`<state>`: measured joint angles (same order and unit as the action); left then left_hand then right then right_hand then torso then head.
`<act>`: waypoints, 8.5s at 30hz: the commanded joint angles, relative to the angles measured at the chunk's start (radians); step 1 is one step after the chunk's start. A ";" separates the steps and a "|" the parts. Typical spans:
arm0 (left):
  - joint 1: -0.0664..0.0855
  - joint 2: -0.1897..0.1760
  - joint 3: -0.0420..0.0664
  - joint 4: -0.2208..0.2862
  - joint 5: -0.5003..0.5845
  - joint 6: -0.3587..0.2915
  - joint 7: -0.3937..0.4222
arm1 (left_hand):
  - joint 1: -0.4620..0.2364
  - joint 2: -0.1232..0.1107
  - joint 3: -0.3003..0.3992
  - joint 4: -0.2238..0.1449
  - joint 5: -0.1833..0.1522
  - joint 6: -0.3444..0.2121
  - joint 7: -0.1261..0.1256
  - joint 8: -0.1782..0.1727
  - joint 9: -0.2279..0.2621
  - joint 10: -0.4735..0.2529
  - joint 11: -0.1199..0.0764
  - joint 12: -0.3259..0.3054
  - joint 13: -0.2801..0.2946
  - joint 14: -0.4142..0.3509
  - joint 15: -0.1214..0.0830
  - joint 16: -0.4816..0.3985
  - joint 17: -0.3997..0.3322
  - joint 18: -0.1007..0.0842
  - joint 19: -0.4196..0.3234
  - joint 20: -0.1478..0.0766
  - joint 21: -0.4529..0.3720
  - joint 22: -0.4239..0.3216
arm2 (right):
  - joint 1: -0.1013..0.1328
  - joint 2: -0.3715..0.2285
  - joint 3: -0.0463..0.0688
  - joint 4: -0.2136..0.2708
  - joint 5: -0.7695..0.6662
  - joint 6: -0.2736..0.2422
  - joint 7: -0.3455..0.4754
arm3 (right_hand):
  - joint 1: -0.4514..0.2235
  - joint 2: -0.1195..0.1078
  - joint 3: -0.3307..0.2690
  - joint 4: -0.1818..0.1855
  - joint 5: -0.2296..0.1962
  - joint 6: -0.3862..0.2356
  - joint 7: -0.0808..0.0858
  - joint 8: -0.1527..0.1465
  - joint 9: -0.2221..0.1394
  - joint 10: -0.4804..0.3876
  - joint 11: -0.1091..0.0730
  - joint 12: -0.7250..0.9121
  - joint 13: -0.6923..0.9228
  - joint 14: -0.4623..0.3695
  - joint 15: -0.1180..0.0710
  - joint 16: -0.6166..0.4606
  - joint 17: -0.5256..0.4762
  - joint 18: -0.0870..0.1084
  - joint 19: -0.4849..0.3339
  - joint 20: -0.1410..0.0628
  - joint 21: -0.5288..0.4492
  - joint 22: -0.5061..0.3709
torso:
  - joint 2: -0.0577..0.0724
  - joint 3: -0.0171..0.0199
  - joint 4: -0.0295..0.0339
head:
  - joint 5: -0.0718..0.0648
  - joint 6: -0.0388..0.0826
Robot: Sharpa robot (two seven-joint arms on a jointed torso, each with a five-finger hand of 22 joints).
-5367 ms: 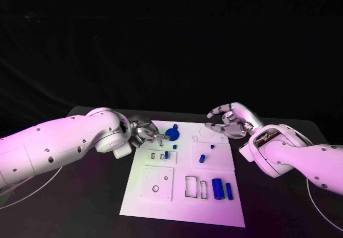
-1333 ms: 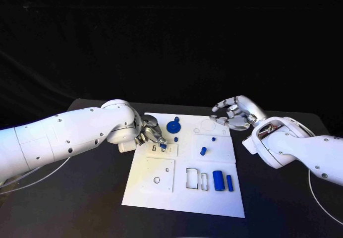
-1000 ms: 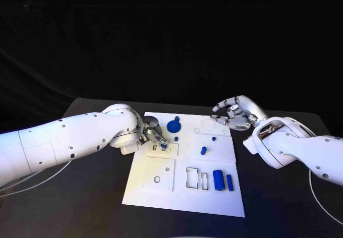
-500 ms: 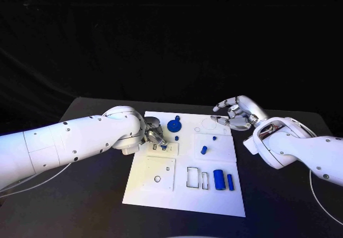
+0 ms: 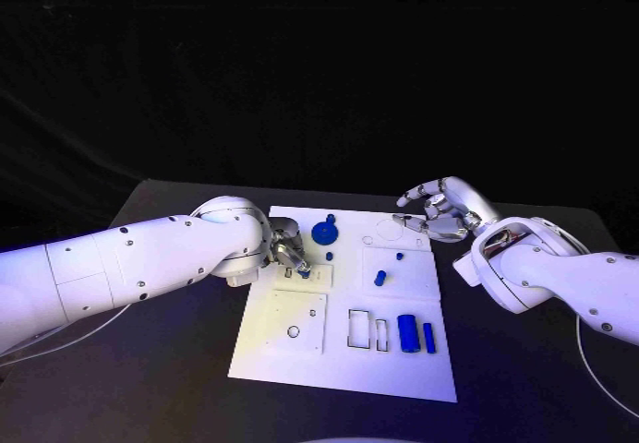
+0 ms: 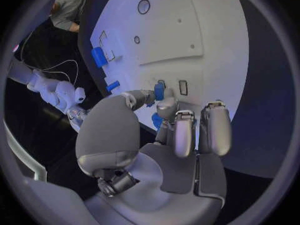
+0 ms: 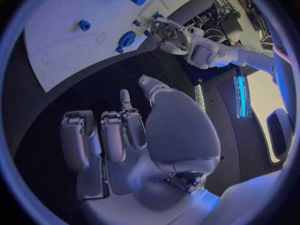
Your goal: Assemble the parts on the task board
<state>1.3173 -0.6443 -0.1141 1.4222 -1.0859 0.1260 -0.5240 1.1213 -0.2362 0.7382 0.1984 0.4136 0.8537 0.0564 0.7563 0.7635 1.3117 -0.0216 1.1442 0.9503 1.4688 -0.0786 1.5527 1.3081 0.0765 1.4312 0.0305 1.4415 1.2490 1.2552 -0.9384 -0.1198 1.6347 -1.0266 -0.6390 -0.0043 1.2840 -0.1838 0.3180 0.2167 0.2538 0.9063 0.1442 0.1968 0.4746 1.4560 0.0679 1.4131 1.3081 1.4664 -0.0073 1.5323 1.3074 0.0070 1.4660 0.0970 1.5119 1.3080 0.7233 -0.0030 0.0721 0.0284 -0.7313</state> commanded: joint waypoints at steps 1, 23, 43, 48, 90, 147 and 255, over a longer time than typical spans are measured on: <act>-0.003 0.001 -0.002 -0.001 -0.021 0.023 0.002 | 0.003 0.009 0.172 -0.174 0.004 0.009 -0.005 0.003 0.002 -0.004 -0.005 -0.003 -0.001 0.094 -0.006 0.006 0.232 -0.013 0.004 -0.005 0.004 0.001 | -0.001 0.001 0.000 0.000 -0.010 0.001 0.009 | 0.004 -0.003 0.003 0.001 0.004 0.008 0.002 0.004 0.000 -0.004 -0.005 -0.004 0.119 0.073 0.000 -0.006 0.123 0.013 0.060 0.003 -0.007 0.212 | -0.001 -0.0005 0.0008 | 0.000 -0.002; -0.004 0.001 -0.002 0.004 -0.008 0.034 0.002 | 0.006 0.004 0.182 -0.182 0.011 0.015 -0.007 0.005 0.009 0.001 -0.007 -0.008 -0.007 0.096 -0.008 0.008 0.239 -0.013 0.004 -0.007 0.005 0.002 | -0.001 0.002 0.000 -0.007 -0.010 0.001 0.009 | 0.004 -0.003 0.003 0.001 0.004 0.008 0.002 0.004 0.000 -0.004 -0.005 -0.004 0.119 0.073 0.000 -0.006 0.123 0.013 0.060 0.003 -0.007 0.212 | -0.001 0.0000 0.0006 | -0.001 -0.007; -0.004 0.010 -0.002 -0.007 0.003 0.042 0.000 | -0.025 -0.001 0.158 -0.156 -0.002 0.025 -0.015 0.001 0.020 0.024 -0.012 0.008 0.013 0.096 -0.010 0.009 0.240 -0.014 0.004 -0.008 0.005 0.004 | -0.001 0.002 0.000 -0.007 -0.011 0.001 0.008 | 0.003 -0.004 0.005 0.002 0.004 0.011 0.002 0.006 0.000 -0.005 -0.006 -0.006 0.118 0.073 -0.001 -0.006 0.122 0.013 0.060 0.003 -0.006 0.213 | 0.000 0.0006 0.0005 | 0.002 -0.009; -0.004 0.015 -0.003 -0.013 0.010 0.046 0.000 | -0.060 -0.005 0.098 -0.116 -0.013 0.035 -0.027 -0.014 0.029 0.031 -0.020 0.013 0.018 0.097 -0.017 0.010 0.243 -0.014 0.005 -0.014 0.004 0.006 | -0.001 0.002 0.000 -0.008 -0.011 0.001 0.008 | 0.003 -0.004 0.005 0.003 0.005 0.011 0.002 0.006 0.000 -0.005 -0.006 -0.007 0.117 0.073 -0.001 -0.006 0.122 0.013 0.059 0.002 -0.008 0.212 | 0.000 0.0001 -0.0007 | 0.002 -0.011; -0.005 0.025 -0.003 -0.030 0.011 0.057 -0.002 | -0.105 -0.012 -0.132 0.015 -0.022 0.085 -0.034 -0.061 0.059 0.039 -0.025 0.047 0.059 0.099 -0.024 0.014 0.253 -0.017 0.014 -0.022 0.006 0.020 | -0.002 0.003 0.000 -0.014 -0.010 0.002 0.011 | -0.011 -0.011 0.001 0.015 -0.007 0.008 0.001 0.007 -0.002 -0.010 -0.006 -0.015 0.110 0.072 -0.002 -0.008 0.118 0.014 0.057 0.001 -0.012 0.209 | -0.001 0.0008 -0.0003 | -0.001 -0.016; 0.070 -0.014 0.063 -0.160 0.070 0.029 0.024 | -0.049 0.012 -0.410 0.094 -0.024 -0.040 0.052 -0.271 -0.024 -0.206 0.051 -0.206 -0.266 0.075 0.041 -0.021 0.177 0.003 -0.039 0.025 -0.052 -0.081 | -0.002 -0.002 0.000 -0.020 -0.014 -0.014 0.013 | -0.026 -0.016 -0.010 0.035 -0.028 0.001 0.001 0.006 -0.004 -0.023 -0.006 -0.034 0.093 0.067 -0.003 -0.017 0.097 0.019 0.045 0.000 -0.032 0.195 | 0.000 -0.0013 0.0009 | -0.005 0.010; 0.029 -0.098 0.032 -0.002 0.185 -0.093 0.070 | 0.106 -0.022 0.118 -0.151 0.123 0.089 0.007 -0.169 -0.002 -0.013 0.004 -0.053 -0.092 0.091 0.001 0.001 0.223 -0.018 0.016 -0.001 0.013 0.048 | -0.009 0.009 0.000 -0.030 -0.009 -0.008 0.016 | -0.019 -0.007 -0.005 0.039 -0.011 0.004 0.000 0.011 -0.003 -0.020 -0.008 -0.031 0.095 0.067 -0.004 -0.018 0.096 0.020 0.044 -0.001 -0.034 0.194 | -0.004 0.0008 0.0019 | 0.018 -0.012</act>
<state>1.3489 -0.7393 -0.0820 1.4081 -0.8688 0.0929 -0.4785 1.2363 -0.2582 0.6670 0.2370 0.5303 0.9270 0.0758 0.5845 0.6986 1.2927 -0.0163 1.0872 0.8580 1.4669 -0.0731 1.5510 1.3073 0.0766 1.4404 0.0324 1.4506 1.2965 1.2473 -0.9292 -0.1199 1.6043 -1.0283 -0.6545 0.0042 1.2668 -0.2009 0.3136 0.2485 0.2401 0.9098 0.1477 0.2007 0.4719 1.4381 0.0644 1.3839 1.3074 1.4664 -0.0073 1.5201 1.3076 0.0070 1.4660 0.0970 1.4808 1.3076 0.7198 -0.0014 0.0736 0.0439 -0.7416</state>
